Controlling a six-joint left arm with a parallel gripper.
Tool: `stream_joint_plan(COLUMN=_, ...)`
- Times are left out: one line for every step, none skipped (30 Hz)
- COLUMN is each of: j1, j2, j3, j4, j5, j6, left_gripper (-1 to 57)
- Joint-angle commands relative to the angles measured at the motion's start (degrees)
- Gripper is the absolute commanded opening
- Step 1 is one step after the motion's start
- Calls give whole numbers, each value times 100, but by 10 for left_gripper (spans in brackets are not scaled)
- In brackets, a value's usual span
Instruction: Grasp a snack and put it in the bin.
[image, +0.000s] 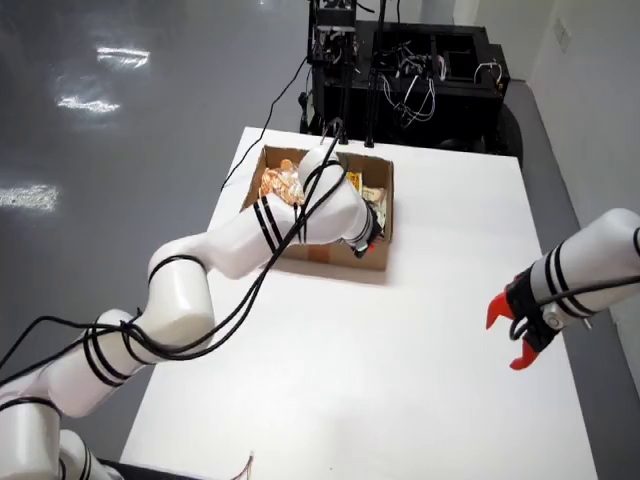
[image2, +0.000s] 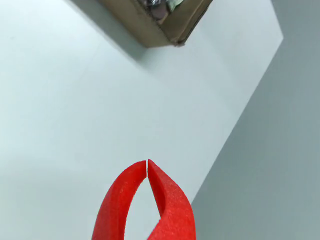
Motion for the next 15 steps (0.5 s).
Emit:
stream_joint_plan(j1=-228, j2=-270, j3=483, j4=-57, j5=-39, j6=-159, left_gripper=-5)
stream_joint_plan(j1=-284, j2=-317, j3=569, j4=-90, j5=-47, j6=-187, left_gripper=-5)
stream_joint_plan(j1=-342, j2=-360, j3=647, j4=-125, j5=-54, j6=-213, left_gripper=-5)
stream_joint_plan(j1=-402, j2=-396, j3=715, j4=-155, j5=-60, j6=-233, left_gripper=-5)
stream_joint_plan(j1=-462, j2=-429, j3=774, j4=-185, j5=-68, j6=-251, left_gripper=-5)
stream_joint_plan(j1=-521, j2=-455, j3=822, j4=-220, j5=-75, j6=-266, left_gripper=-5)
stream_joint_plan(j1=-576, j2=-476, j3=860, j4=-268, j5=-83, j6=-274, left_gripper=-5)
stream_joint_plan(j1=-630, j2=-492, j3=890, j4=-322, j5=-91, j6=-280, left_gripper=-5)
stream_joint_plan(j1=-680, j2=-506, j3=918, j4=-382, j5=-97, j6=-284, left_gripper=-5)
stream_joint_plan(j1=-728, j2=-516, j3=942, j4=-446, j5=-103, j6=-283, left_gripper=-5)
stream_joint_plan(j1=-774, j2=-526, j3=963, j4=-511, j5=-107, j6=-281, left_gripper=-5)
stream_joint_plan(j1=-820, j2=-536, j3=983, j4=-569, j5=-110, j6=-279, left_gripper=-5)
stream_joint_plan(j1=-865, j2=-544, j3=999, j4=-625, j5=-113, j6=-276, left_gripper=-5)
stream_joint_plan(j1=-910, j2=-551, j3=1012, j4=-676, j5=-115, j6=-271, left_gripper=-5)
stream_joint_plan(j1=-955, j2=-556, j3=1023, j4=-722, j5=-118, j6=-266, left_gripper=-5)
